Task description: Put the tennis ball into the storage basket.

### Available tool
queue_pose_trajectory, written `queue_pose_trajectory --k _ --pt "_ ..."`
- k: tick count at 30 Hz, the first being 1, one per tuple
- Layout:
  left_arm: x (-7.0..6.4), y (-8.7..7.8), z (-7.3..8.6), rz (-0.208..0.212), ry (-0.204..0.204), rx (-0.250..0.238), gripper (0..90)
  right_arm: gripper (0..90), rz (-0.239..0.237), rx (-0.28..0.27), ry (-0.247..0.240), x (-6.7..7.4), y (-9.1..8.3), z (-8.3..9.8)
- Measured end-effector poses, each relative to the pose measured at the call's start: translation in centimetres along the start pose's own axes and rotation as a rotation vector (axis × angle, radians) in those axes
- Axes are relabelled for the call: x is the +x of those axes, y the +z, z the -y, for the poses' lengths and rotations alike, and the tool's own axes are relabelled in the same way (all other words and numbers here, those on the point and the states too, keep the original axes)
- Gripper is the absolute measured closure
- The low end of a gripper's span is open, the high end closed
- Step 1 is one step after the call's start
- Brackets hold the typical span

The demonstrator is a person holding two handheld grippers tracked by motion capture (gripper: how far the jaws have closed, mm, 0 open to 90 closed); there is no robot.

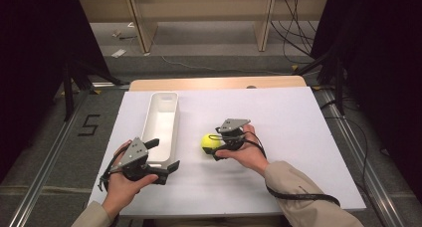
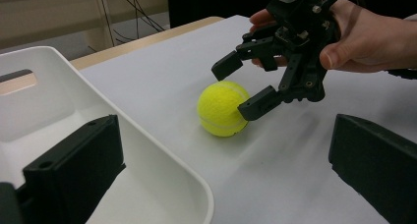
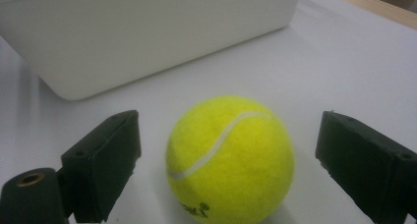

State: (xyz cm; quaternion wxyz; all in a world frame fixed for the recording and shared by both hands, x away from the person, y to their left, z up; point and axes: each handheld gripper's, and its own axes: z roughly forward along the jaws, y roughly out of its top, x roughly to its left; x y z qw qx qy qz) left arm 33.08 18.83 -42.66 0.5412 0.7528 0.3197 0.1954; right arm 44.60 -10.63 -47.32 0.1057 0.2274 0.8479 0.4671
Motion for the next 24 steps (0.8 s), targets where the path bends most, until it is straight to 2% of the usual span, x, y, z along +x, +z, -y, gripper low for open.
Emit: queue_pose_trajectory --k 24 --pt "0.0 0.0 0.0 0.004 0.004 -0.001 0.0 10.7 -0.008 0.024 -0.004 0.1 1.2 0.2"
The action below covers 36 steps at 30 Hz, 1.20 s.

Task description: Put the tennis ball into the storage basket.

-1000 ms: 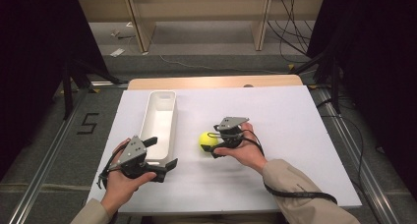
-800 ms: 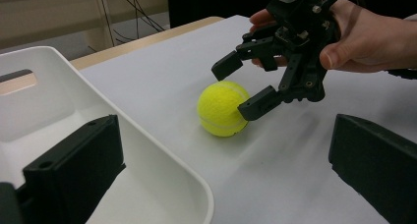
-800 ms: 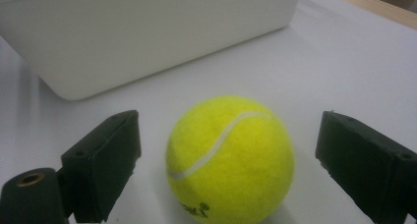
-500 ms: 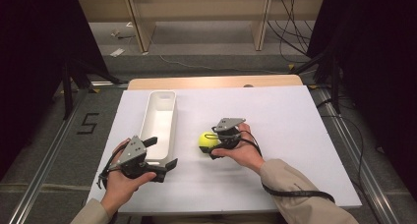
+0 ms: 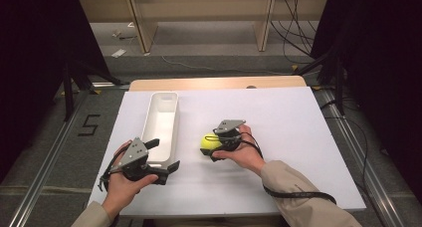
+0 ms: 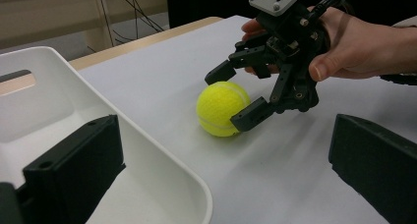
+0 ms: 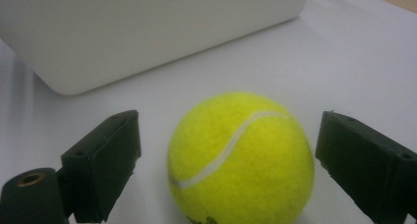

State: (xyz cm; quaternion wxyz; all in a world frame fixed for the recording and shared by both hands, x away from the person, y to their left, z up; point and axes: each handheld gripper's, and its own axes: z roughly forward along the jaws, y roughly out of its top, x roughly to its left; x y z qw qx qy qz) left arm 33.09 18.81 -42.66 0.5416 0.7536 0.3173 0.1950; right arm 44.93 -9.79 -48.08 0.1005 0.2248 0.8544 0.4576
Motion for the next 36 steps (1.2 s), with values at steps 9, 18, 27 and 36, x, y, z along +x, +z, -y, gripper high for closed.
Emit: queue_pose_trajectory --k 9,18,27,36 --pt "0.0 -0.01 -0.02 0.001 0.0 -0.001 0.0 11.6 -0.005 0.005 0.001 -0.01 0.26 0.04" --pt "-0.02 -0.02 -0.02 0.001 -0.002 -0.002 0.0 13.8 -0.004 0.013 -0.002 -0.05 0.61 0.15" --pt "0.01 -0.03 -0.01 0.002 0.0 -0.001 0.0 17.4 0.0 0.027 -0.002 -0.07 0.8 0.3" --pt "0.0 -0.03 -0.01 0.002 -0.001 -0.003 0.0 25.4 0.013 0.03 0.002 -0.26 0.82 0.41"
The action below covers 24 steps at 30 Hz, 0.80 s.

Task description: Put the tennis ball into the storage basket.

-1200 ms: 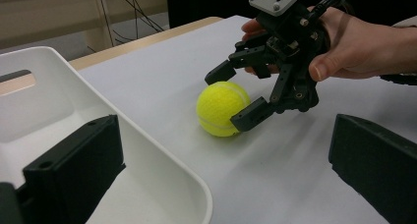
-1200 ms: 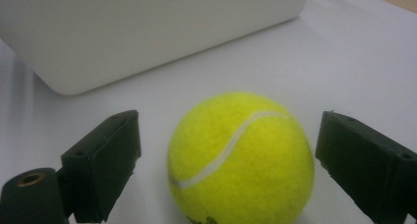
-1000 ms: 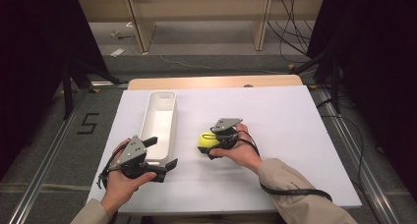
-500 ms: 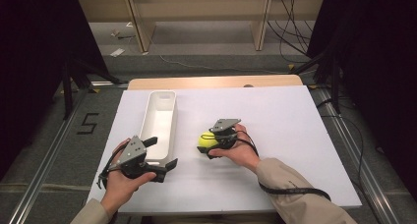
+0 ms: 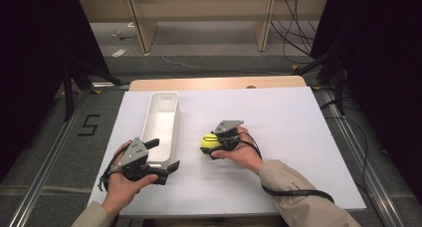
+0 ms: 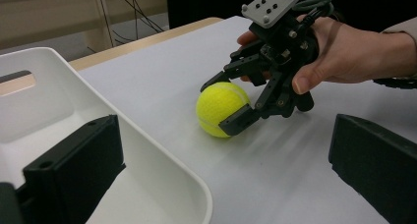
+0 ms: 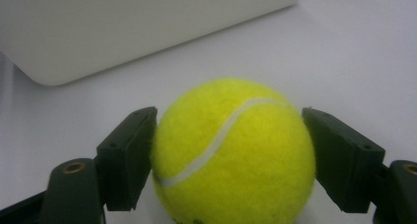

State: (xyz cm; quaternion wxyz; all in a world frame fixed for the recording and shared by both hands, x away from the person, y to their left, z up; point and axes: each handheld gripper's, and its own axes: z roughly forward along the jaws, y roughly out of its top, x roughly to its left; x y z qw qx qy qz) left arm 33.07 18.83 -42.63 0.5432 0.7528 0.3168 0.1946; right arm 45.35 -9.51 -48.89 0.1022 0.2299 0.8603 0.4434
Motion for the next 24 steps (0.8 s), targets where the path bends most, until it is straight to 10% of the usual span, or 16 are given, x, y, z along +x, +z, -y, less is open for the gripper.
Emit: queue_pose_trajectory --k 24 --pt "0.0 -0.02 0.02 -0.002 -0.005 -0.002 0.0 27.4 0.012 -0.021 -0.007 0.03 -0.72 -0.69"
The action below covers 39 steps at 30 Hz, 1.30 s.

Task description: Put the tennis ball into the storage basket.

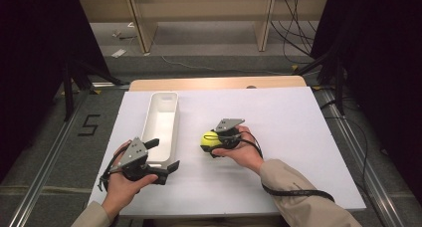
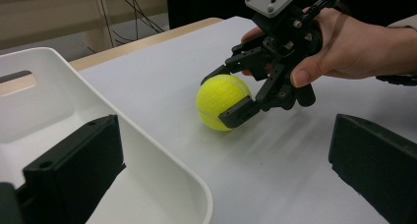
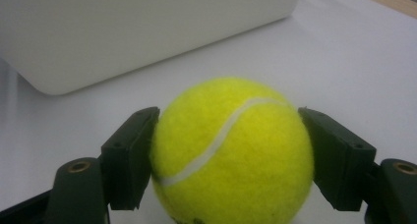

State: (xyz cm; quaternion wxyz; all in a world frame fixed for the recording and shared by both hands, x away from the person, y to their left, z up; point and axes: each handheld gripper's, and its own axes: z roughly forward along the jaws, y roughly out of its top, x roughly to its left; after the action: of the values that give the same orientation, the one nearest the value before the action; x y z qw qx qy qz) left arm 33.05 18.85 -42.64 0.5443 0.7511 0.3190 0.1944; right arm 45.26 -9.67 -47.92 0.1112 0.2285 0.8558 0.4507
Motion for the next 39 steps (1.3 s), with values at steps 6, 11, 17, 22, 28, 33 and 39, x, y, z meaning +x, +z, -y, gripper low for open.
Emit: queue_pose_trajectory --k 6,11,17,22,28,33,39 --pt "0.0 0.0 0.0 -0.001 -0.002 -0.001 0.0 27.4 0.003 -0.027 0.001 0.0 -0.4 -0.4" --pt "0.0 0.0 0.0 0.0 -0.001 0.0 0.0 27.5 -0.004 -0.043 0.008 0.0 -0.8 -0.7" --pt "0.0 0.0 0.0 0.001 0.0 0.001 0.0 27.5 -0.003 -0.056 0.009 0.0 -1.0 -0.9" --pt "0.0 0.0 0.0 0.0 -0.001 0.0 0.0 27.5 -0.005 -0.061 0.008 -0.1 -1.1 -1.0" --pt "0.0 0.0 0.0 0.0 0.0 0.0 0.0 27.5 -0.003 -0.073 0.012 -0.1 -1.3 -1.2" --pt "0.0 0.0 0.0 0.002 -0.001 0.001 0.0 27.5 0.001 -0.081 0.011 -0.2 -1.5 -1.5" --pt "0.0 0.0 0.0 0.0 -0.001 0.001 0.0 27.5 0.002 -0.092 0.012 -0.2 -1.7 -1.7"
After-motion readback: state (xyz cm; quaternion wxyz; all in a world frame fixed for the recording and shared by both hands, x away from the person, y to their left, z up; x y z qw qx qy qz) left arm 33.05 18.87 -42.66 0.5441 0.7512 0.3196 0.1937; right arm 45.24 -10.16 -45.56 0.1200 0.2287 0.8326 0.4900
